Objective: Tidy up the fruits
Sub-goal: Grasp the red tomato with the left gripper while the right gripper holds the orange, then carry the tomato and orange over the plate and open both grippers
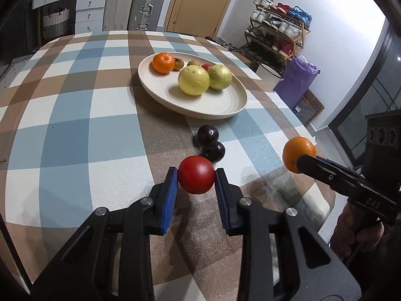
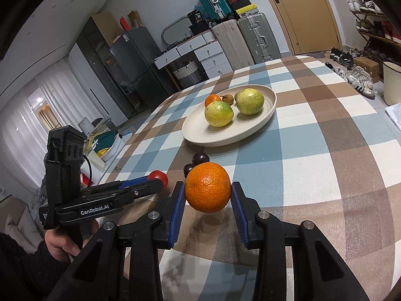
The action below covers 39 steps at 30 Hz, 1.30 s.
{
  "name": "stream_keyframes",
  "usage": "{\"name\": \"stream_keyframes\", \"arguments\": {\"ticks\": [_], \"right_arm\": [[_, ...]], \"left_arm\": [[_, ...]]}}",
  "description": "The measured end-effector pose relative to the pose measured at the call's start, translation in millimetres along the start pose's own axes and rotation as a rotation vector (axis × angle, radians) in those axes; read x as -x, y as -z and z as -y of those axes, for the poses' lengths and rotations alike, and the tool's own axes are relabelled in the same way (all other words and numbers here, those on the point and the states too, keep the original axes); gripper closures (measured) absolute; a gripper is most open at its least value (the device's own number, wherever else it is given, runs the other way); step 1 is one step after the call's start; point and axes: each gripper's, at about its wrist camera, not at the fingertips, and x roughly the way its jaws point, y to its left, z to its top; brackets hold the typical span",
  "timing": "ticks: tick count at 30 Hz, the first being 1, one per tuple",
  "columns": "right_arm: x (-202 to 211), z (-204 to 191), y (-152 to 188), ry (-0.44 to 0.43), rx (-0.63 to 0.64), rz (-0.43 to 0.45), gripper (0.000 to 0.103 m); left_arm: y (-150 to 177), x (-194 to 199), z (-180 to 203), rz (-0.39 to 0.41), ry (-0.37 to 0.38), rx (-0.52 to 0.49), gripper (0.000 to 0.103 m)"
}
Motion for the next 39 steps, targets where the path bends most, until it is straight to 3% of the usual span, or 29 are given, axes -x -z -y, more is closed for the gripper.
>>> {"name": "stream_keyframes", "arguments": {"ticks": [8, 20, 39], "right_arm": [[-7.2, -5.2, -15.9, -0.021, 0.021, -0.005, 0.066], [-35.8, 6.1, -71.7, -0.054, 0.020, -0.018, 0.066], [-100.5, 32.5, -158.1, -0.056, -0.006, -0.061, 0.066]], "left_arm": [[-26.5, 11.8, 0.9, 0.042, 0.009, -0.013, 0.076], [-107.9, 2.7, -13.7, 0.102, 0.021, -0.004, 0.076], [-199.5, -74.9, -29.6, 0.022, 0.122, 0.037, 0.076]]}}
